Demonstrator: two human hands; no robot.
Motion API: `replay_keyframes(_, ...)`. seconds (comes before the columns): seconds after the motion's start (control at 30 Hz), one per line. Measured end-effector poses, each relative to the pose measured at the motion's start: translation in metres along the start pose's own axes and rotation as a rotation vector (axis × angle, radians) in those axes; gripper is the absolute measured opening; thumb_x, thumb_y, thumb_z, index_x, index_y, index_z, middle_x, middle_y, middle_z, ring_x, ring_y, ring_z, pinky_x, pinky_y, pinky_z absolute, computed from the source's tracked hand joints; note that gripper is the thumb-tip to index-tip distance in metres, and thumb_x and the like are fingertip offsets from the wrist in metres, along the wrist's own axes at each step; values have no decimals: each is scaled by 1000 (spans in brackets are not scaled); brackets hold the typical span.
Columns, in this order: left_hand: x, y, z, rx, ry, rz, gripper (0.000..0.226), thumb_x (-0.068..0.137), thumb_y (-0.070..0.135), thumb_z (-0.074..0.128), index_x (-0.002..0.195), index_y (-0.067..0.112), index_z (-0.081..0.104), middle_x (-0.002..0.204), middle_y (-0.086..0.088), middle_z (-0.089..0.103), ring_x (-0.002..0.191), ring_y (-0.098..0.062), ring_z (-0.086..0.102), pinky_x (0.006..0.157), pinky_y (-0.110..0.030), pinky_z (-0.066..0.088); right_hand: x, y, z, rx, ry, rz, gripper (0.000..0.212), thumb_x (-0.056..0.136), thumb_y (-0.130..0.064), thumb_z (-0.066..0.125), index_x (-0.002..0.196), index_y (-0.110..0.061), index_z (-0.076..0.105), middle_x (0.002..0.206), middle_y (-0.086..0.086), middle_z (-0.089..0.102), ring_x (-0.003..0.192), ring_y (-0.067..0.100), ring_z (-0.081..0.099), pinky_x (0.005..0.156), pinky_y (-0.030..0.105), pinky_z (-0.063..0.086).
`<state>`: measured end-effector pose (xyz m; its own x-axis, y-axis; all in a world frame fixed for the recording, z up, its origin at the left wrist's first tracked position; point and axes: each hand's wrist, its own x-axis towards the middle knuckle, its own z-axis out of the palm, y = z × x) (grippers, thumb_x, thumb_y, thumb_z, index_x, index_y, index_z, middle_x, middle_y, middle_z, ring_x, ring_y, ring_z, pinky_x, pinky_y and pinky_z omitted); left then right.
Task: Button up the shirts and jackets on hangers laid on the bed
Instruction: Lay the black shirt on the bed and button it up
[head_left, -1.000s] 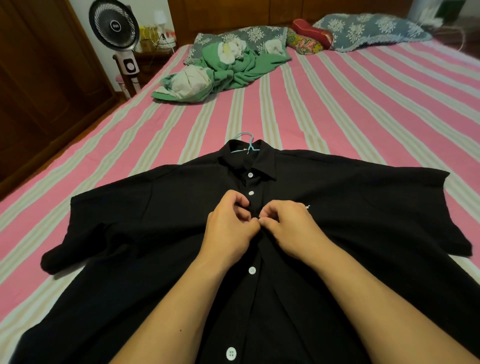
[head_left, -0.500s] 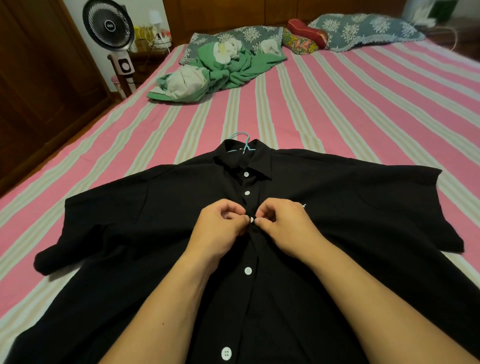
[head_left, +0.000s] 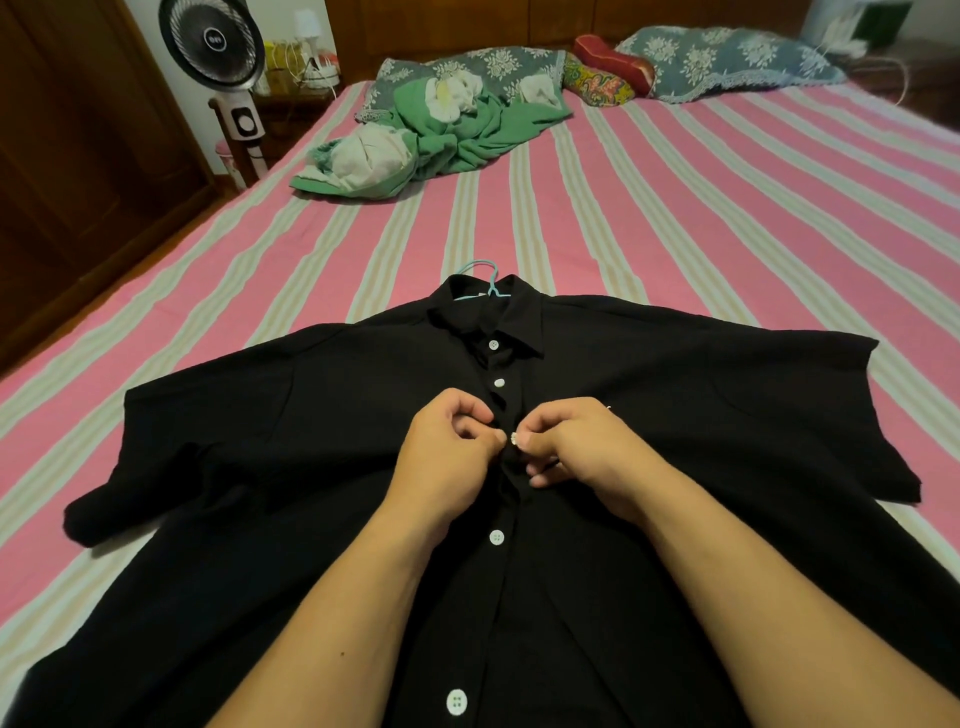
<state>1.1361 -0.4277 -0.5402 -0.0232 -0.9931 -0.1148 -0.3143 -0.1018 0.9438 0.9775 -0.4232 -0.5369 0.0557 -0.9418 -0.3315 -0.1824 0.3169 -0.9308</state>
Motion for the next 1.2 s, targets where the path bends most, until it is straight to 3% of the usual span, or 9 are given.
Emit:
replay_keyframes(0.17,4,-1,1,28,20,-25,18,86,7,72,94,19,63,74,-3,68,55,-6,54,47,-17,42,5,7,8,-190,127,-94,13,89,-10,72,78,-11,66,64,3,63,57,14,62,60,35,62)
replay_keyframes(0.27,4,-3,1,35,22,-29,16,87,6,71,94,19,63,72,-1,66,53,-6,53,46,-17,42,4,8,9,-336,148,-263,14,87,-9,74,82,-20,66,68,-1,64,55,7,58,51,26,55)
replay_keyframes(0.37,5,-2,-1,11,8,-63,19,85,2,68,94,16,60,67,-1,61,51,-9,50,46,-21,41,3,7,9,-507,158,-355,13,85,-14,76,85,-27,72,73,-9,69,61,-1,60,64,21,52)
replay_keyframes(0.47,7,-1,-5,-69,-21,-113,22,82,-3,67,93,13,56,62,-2,57,59,-18,52,56,-30,44,1,6,7,-632,180,-423,9,87,-22,75,94,-28,77,84,-12,73,80,-1,66,80,25,55)
replay_keyframes(0.67,6,2,-11,-126,-25,-143,25,79,-9,67,91,11,57,68,-8,62,67,-22,63,66,-35,52,-3,4,10,-924,191,-588,15,95,-30,65,106,-28,74,96,-8,73,91,11,66,84,32,54)
replay_keyframes(0.83,6,7,-10,-321,-55,-241,27,85,-15,57,95,9,51,74,-14,66,59,-23,67,58,-32,57,0,8,6,-457,189,-346,7,92,-19,70,90,-21,75,72,-2,74,66,8,71,71,28,59)
replay_keyframes(0.93,8,1,-5,-210,-70,-164,24,87,-10,63,95,9,51,68,-9,64,60,-21,66,59,-32,58,7,13,7,-327,149,-274,6,90,-17,73,85,-18,73,70,2,72,60,12,68,66,29,57)
replay_keyframes(1.07,9,-8,-2,270,-59,52,18,87,11,71,93,24,59,80,2,70,66,-9,61,59,-24,47,11,17,7,-447,138,-224,11,87,-27,77,83,-20,69,69,-2,66,57,4,55,58,21,46)
replay_keyframes(1.2,-6,2,-8,280,-115,-36,31,94,9,58,122,20,64,89,4,73,82,-13,71,81,-33,59,4,10,14,-575,193,-146,13,86,-32,77,85,-21,70,73,-5,67,66,7,58,70,29,51)
